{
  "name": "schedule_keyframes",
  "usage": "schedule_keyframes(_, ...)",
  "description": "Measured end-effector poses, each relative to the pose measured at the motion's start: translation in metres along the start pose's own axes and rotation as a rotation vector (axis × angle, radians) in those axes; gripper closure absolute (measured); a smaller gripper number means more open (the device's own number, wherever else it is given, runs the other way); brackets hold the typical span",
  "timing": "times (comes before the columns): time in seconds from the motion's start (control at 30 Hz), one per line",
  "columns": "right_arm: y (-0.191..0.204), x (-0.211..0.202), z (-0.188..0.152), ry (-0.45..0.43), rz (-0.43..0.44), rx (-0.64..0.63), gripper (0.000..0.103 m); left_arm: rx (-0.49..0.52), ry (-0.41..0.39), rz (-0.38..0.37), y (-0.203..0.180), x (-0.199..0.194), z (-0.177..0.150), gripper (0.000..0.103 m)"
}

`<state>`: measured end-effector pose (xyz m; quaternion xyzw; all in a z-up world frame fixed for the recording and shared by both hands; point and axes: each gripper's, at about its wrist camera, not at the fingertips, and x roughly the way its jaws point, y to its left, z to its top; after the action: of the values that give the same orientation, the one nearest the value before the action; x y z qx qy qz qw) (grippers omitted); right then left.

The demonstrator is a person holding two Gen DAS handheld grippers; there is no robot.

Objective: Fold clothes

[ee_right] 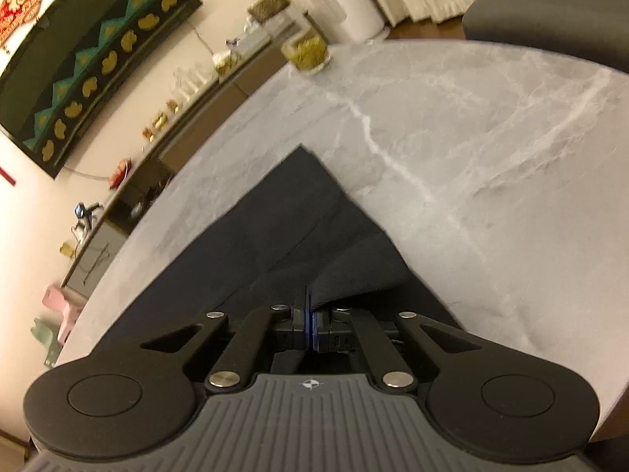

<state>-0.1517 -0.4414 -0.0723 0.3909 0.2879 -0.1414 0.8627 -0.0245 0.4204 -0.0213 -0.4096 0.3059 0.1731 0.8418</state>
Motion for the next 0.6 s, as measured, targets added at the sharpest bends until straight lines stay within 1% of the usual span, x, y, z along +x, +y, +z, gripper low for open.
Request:
schedule_keyframes(0.13, -0.006, -0.005, -0.003, 0.001, -0.016, -0.005, 0.103, -0.029, 0.024, 0.006, 0.009, -0.002, 0.000, 0.099)
schedule_keyframes(0.23, -0.003, -0.009, -0.003, -0.007, -0.012, -0.025, 0.103, -0.059, 0.028, -0.029, 0.014, -0.008, 0.004, 0.099)
schedule_keyframes(0.3, 0.002, -0.019, -0.006, -0.028, -0.010, -0.042, 0.103, -0.074, 0.043, -0.034, 0.019, -0.007, 0.009, 0.099)
schedule_keyframes(0.37, 0.003, -0.030, -0.011, -0.036, -0.020, -0.038, 0.103, -0.054, 0.066, -0.004, 0.018, 0.000, 0.011, 0.099)
schedule_keyframes(0.47, -0.001, -0.038, -0.021, -0.026, -0.051, -0.001, 0.103, -0.020, 0.099, 0.032, 0.013, 0.006, 0.005, 0.099)
schedule_keyframes(0.53, -0.004, -0.036, -0.021, -0.023, -0.065, 0.011, 0.103, -0.013, 0.107, 0.036, 0.011, 0.008, 0.004, 0.099)
schedule_keyframes(0.6, -0.006, -0.031, -0.019, -0.020, -0.073, 0.029, 0.102, -0.007, 0.116, 0.030, 0.009, 0.009, 0.005, 0.097)
